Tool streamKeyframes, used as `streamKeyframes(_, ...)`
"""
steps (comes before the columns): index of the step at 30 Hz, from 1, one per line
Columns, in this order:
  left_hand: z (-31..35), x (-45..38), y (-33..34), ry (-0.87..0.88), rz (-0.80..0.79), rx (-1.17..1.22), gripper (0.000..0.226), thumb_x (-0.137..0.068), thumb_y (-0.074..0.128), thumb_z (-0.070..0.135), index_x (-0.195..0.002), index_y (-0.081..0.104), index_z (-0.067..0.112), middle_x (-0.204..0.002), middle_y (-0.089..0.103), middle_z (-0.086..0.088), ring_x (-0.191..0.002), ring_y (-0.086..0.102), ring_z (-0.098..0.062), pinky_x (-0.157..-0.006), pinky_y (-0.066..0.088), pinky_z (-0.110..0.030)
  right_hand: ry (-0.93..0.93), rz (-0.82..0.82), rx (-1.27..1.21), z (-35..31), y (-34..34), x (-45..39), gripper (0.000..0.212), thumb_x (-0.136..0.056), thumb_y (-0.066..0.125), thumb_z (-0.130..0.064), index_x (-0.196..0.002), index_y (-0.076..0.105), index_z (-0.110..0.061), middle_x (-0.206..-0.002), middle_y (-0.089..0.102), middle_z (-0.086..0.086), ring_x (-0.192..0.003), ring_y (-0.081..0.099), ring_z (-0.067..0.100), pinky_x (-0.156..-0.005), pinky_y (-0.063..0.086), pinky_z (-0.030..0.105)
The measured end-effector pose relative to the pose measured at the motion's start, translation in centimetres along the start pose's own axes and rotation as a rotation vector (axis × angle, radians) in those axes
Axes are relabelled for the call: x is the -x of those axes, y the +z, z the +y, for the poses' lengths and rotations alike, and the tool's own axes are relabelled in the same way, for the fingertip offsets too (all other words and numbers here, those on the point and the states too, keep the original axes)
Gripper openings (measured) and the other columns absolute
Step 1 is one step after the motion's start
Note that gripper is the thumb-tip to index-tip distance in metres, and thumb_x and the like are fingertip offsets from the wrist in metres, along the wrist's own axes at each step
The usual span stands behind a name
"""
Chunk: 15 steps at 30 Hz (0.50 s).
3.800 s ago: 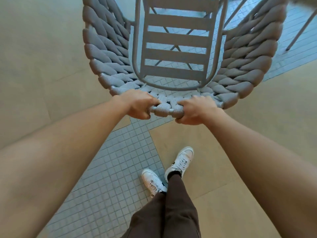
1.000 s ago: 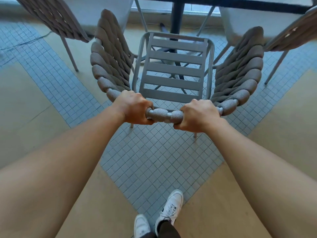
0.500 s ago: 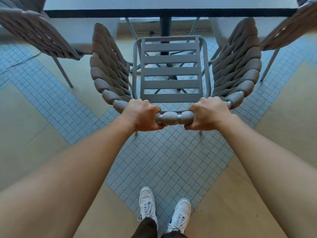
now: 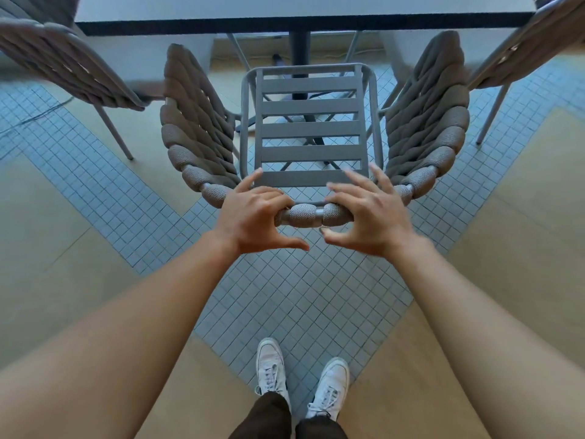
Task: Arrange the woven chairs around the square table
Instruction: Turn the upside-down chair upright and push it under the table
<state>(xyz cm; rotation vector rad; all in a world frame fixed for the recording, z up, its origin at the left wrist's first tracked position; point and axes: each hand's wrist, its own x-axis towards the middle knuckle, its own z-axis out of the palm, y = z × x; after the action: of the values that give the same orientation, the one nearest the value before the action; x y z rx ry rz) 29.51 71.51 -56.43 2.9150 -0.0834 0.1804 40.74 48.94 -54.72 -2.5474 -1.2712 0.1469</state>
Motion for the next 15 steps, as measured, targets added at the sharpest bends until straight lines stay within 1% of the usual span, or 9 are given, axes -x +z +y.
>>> streamKeyframes(2, 1.7, 1.1, 0.3, -0.142, 0.121, 0.044, 0.083, -0.074, 0.048, 0.091, -0.118, 0.071, 0.025, -0.131, 0.067, 0.003, -0.138, 0.049, -0.016, -0.123, 0.011, -0.055, 0.108, 0.263, -0.148, -1.7, 1.0, 1.8, 0.062, -0.080, 0.071, -0.055, -0.133, 0.065, -0.022, -0.161, 0.036, 0.009, -0.153, 0.024, 0.027, -0.124, 0.010, 0.057)
streamKeyframes(4, 4.1, 1.7, 0.7, -0.434, 0.245, 0.167, 0.082, -0.085, 0.043, 0.082, -0.140, 0.054, 0.021, -0.157, 0.039, -0.004, -0.153, 0.021, -0.023, -0.124, -0.004, -0.053, 0.470, 0.477, -0.375, -3.7, 2.0, 2.7, 0.080, -0.083, 0.074, -0.049, -0.151, 0.045, -0.021, -0.167, 0.013, 0.013, -0.155, 0.013, 0.027, -0.124, 0.012, 0.057)
streamKeyframes(5, 5.5, 1.7, 0.9, -0.608, 0.328, 0.281, 0.085, -0.087, 0.045, 0.077, -0.148, 0.043, 0.018, -0.163, 0.025, -0.009, -0.154, 0.013, -0.026, -0.123, -0.006, -0.050, 0.703, 0.554, -0.555, -4.6, 2.2, 2.6, 0.092, -0.082, 0.077, -0.048, -0.157, 0.032, -0.021, -0.167, 0.007, 0.014, -0.153, 0.015, 0.023, -0.123, 0.018, 0.056)
streamKeyframes(7, 7.6, 0.8, 1.1, -0.998, 0.516, 0.562, 0.099, -0.083, 0.056, 0.073, -0.156, 0.023, 0.014, -0.165, 0.006, -0.013, -0.154, 0.005, -0.028, -0.123, 0.002, -0.053, 1.142, 0.615, -0.995, -5.5, 2.2, 1.4, 0.116, -0.077, 0.083, -0.052, -0.162, 0.010, -0.023, -0.168, 0.006, 0.012, -0.144, 0.028, 0.016, -0.120, 0.030, 0.053)
streamKeyframes(9, 8.3, -0.7, 1.1, -1.415, 0.590, 0.881, 0.116, -0.076, 0.068, 0.073, -0.159, 0.006, 0.019, -0.166, -0.002, -0.009, -0.152, 0.010, -0.028, -0.121, 0.019, -0.055, 1.419, 0.553, -1.407, -5.4, 2.1, -0.2, 0.129, -0.074, 0.086, -0.053, -0.162, -0.005, -0.028, -0.167, 0.019, 0.008, -0.142, 0.038, 0.022, -0.117, 0.035, 0.055)
streamKeyframes(10, 8.2, -1.3, 1.2, -1.581, 0.581, 1.059, 0.121, -0.073, 0.072, 0.071, -0.159, 0.003, 0.022, -0.166, 0.004, -0.007, -0.149, 0.022, -0.030, -0.117, 0.030, -0.054, 1.470, 0.538, -1.551, -5.2, 2.2, -0.8, 0.129, -0.074, 0.087, -0.051, -0.162, -0.005, -0.028, -0.163, 0.029, 0.006, -0.140, 0.043, 0.025, -0.113, 0.039, 0.057)
streamKeyframes(11, 8.0, -1.7, 1.4, -1.668, 0.582, 1.256, 0.118, -0.073, 0.075, 0.068, -0.158, 0.007, 0.024, -0.163, 0.021, -0.010, -0.139, 0.039, -0.032, -0.108, 0.044, -0.055, 1.484, 0.548, -1.631, -5.0, 2.2, -1.4, 0.124, -0.076, 0.087, -0.048, -0.162, -0.001, -0.028, -0.157, 0.039, 0.005, -0.135, 0.049, 0.027, -0.108, 0.045, 0.058)
streamKeyframes(13, 7.3, -2.1, 2.1, -1.629, 0.609, 1.572, 0.093, -0.076, 0.083, 0.051, -0.146, 0.030, 0.020, -0.139, 0.055, -0.013, -0.111, 0.064, -0.028, -0.080, 0.060, -0.056, 1.482, 0.598, -1.646, -4.9, 2.4, -2.3, 0.108, -0.082, 0.084, -0.041, -0.160, 0.010, -0.025, -0.142, 0.049, 0.001, -0.124, 0.057, 0.025, -0.101, 0.052, 0.057)
streamKeyframes(15, 6.8, -2.2, 2.6, -1.542, 0.620, 1.645, 0.074, -0.080, 0.085, 0.032, -0.133, 0.038, 0.012, -0.123, 0.064, -0.015, -0.100, 0.071, -0.029, -0.071, 0.062, -0.057, 1.489, 0.623, -1.601, -4.8, 2.7, -2.7, 0.095, -0.088, 0.079, -0.039, -0.157, 0.017, -0.021, -0.134, 0.052, 0.000, -0.119, 0.061, 0.026, -0.098, 0.054, 0.055)
